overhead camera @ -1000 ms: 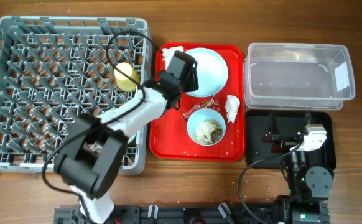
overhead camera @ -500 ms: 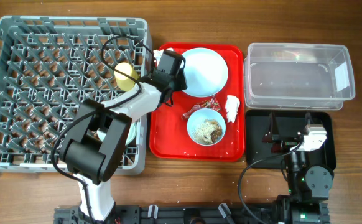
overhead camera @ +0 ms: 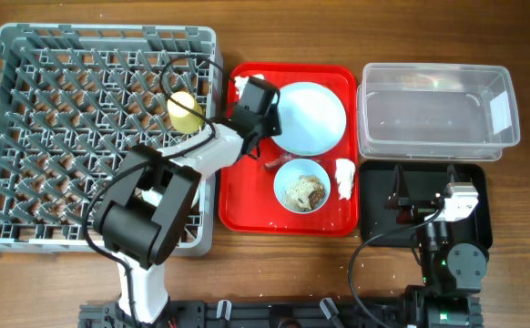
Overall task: Sort waste into correct bins and load items into the dishwasher rack
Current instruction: 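Grasp the light-blue plate rim with the left gripper and lift, then carry the plate to the rack and stand it upright in slots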
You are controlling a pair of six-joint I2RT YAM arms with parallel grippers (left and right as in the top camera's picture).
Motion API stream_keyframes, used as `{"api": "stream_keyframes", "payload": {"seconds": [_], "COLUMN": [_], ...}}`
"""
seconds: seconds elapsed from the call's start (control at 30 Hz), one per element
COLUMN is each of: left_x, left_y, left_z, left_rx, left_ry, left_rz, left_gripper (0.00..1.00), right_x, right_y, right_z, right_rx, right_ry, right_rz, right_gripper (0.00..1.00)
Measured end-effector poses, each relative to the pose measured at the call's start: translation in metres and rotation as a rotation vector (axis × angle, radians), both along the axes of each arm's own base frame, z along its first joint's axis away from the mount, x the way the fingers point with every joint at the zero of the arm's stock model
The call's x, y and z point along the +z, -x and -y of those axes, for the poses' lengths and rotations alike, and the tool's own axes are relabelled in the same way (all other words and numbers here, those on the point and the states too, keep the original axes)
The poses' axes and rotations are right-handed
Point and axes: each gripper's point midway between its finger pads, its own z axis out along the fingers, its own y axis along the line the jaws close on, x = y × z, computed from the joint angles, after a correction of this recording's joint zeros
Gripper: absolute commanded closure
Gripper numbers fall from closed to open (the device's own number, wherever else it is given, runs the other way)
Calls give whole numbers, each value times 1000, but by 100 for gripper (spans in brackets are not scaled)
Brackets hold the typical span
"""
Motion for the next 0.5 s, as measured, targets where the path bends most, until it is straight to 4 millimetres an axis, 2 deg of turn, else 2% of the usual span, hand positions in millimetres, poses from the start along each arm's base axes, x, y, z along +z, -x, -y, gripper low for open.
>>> {"api": "stream_keyframes", "payload": {"seconds": [0.1, 0.17, 0.23, 0.27, 0.3, 0.37, 0.4, 0.47, 0.5], "left_x": [14, 46, 104, 143, 176, 228, 246, 262, 275], "left_y": [-14, -25, -33, -33, -30, -16, -8, 5, 8], "left_z": [-13, -22, -29, -32, -35, -43, -50, -79, -109], "left_rx": [41, 69, 89, 96, 95, 77, 74, 123, 221], "left_ry": [14, 42, 98, 134, 162, 169, 143, 9, -121], "left_rz": [45, 111, 226, 299, 360, 457, 496, 528, 579], "left_gripper": [96, 96, 96, 96, 96, 96, 96, 96, 96], "right_x": [0, 0, 0, 0, 0, 0, 0, 0, 0], "right_y": [0, 0, 0, 0, 0, 0, 0, 0, 0], "right_z": [0, 0, 0, 0, 0, 0, 0, 0, 0], "right_rx": [0, 0, 0, 0, 0, 0, 0, 0, 0], "right_ry": [0, 0, 0, 0, 0, 0, 0, 0, 0], "right_rz": [0, 0, 0, 0, 0, 0, 0, 0, 0], "right_gripper": [0, 0, 0, 0, 0, 0, 0, 0, 0]}}
